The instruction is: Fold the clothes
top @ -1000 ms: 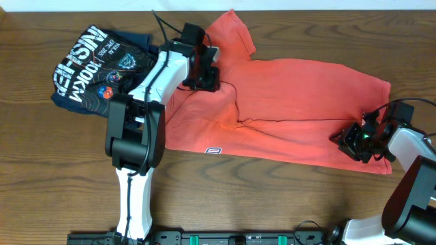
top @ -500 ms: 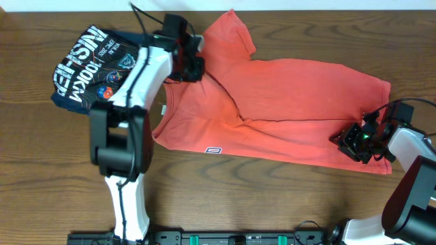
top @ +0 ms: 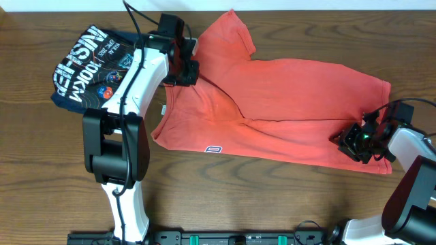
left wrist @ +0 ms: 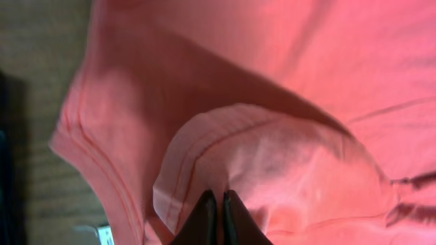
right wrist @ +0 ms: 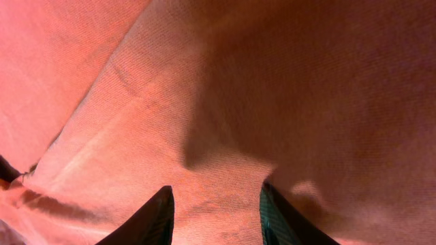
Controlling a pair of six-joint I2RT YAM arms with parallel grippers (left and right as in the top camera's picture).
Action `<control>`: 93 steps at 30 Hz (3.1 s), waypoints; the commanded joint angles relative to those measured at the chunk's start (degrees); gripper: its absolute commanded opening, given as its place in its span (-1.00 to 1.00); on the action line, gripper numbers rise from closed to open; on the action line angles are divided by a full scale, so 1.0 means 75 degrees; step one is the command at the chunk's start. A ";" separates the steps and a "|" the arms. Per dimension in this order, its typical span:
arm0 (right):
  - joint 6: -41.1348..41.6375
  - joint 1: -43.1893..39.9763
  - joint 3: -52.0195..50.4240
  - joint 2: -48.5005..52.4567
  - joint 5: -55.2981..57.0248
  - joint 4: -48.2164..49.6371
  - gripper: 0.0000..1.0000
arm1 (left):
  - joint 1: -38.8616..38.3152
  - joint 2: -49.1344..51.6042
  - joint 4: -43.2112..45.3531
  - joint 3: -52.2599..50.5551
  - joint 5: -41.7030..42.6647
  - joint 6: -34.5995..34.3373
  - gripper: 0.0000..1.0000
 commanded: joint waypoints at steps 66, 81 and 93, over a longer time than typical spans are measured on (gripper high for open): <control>0.0076 0.0070 -0.0015 -0.0047 0.0458 -0.0003 -0.20 | -0.0737 0.0029 0.1032 -0.0198 0.0131 0.0568 -0.66; 0.0076 0.0070 -0.0015 -0.0047 0.0458 -0.0029 -0.20 | -0.0726 0.0361 0.0140 -0.0248 -0.1982 0.0271 0.22; 0.0076 0.0070 -0.0015 -0.0047 0.0458 -0.0020 -0.19 | -0.0682 0.0367 0.0635 -0.1749 -0.0831 -0.0140 -0.84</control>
